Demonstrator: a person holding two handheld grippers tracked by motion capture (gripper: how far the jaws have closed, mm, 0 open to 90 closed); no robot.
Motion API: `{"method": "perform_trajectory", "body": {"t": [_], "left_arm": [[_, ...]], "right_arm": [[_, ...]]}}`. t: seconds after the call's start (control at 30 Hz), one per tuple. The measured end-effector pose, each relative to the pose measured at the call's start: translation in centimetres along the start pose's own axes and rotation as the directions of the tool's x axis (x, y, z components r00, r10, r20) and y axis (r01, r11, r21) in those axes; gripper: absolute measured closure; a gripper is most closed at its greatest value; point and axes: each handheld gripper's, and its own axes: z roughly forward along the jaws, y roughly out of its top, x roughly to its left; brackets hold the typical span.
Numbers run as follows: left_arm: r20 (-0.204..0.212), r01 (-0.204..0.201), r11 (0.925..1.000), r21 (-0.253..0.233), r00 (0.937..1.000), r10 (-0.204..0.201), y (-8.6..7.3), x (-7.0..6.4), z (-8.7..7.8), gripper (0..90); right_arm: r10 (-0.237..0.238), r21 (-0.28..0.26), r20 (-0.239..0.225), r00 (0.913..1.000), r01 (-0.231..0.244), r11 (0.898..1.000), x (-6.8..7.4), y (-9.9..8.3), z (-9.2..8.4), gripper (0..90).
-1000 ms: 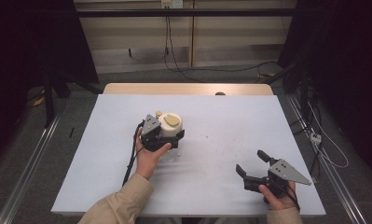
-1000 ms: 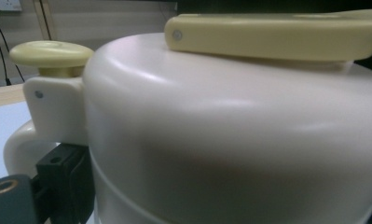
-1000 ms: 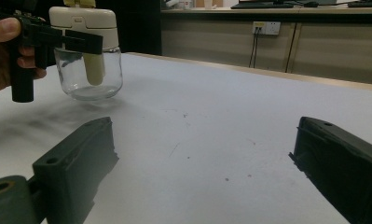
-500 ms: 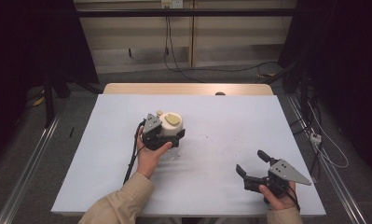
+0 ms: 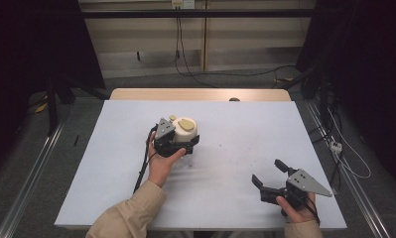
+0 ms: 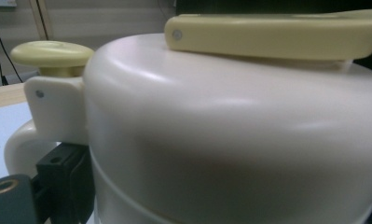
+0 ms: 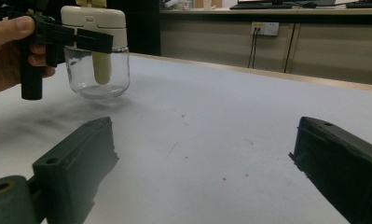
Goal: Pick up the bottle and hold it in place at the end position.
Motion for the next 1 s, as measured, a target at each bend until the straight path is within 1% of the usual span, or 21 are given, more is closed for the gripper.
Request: {"method": "perform_trajectory", "body": {"t": [0.43,0.6,0.7,0.8,0.83,1.0], "left_arm": [[-0.006,0.007,1.0,0.002,1.0,-0.007,-0.1,0.0,0.5,6.4],[-0.015,0.009,1.0,0.005,0.9999,-0.008,-0.1,0.2,0.6,6.4],[-0.017,0.002,1.0,0.002,0.9998,-0.002,-0.1,0.2,0.7,6.4],[-0.022,-0.002,0.9999,0.015,0.9998,0.002,-0.1,0.2,0.8,6.4],[-0.019,-0.01,0.9998,0.017,0.9998,0.01,0.0,0.2,0.9,6.4],[-0.011,-0.018,0.9998,0.01,0.9998,0.018,0.6,-0.2,1.1,6.4]], "right_arm": [[-0.001,0.0,-0.001,1.0,0.001,1.0,-0.1,0.0,0.0,4.7],[0.001,-0.001,0.002,1.0,-0.001,1.0,-0.1,0.0,0.0,4.6],[0.002,0.0,0.001,1.0,-0.002,1.0,-0.1,0.0,0.0,4.6],[0.001,-0.001,0.001,1.0,-0.001,1.0,-0.1,0.0,0.0,4.6],[0.001,-0.002,0.0,1.0,-0.001,1.0,-0.1,0.0,0.0,4.7],[0.0,-0.001,0.001,1.0,0.0,1.0,-0.1,0.0,0.0,4.7]]}}
